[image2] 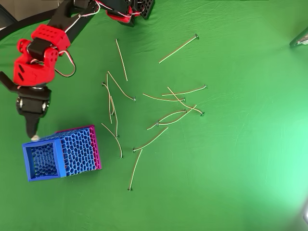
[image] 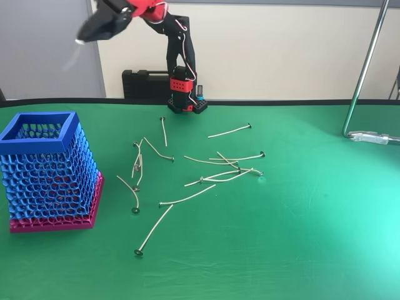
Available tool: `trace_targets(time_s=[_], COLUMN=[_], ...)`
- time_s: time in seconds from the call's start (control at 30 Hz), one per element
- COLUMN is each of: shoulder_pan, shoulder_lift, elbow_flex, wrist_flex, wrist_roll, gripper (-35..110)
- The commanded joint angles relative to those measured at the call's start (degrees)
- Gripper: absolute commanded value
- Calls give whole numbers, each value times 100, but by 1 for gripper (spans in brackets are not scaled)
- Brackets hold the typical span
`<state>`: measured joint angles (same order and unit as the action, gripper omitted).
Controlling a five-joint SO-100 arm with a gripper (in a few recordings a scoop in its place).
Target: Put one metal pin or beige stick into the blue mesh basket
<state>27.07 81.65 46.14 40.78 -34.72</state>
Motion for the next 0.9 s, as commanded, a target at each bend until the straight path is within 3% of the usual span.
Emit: trace_targets(time_s=[0.0,0.43,0.67,0.87], shoulder_pan=[97,185,272,272], shoulder_lift=[-70,-932,-1187,-1512], elbow_flex=[-176,-202,-510,-536], wrist_flex=[-747,-2812,-3129,-3480], wrist_roll=[-176,-299,633,650], gripper=[1,0,0,0])
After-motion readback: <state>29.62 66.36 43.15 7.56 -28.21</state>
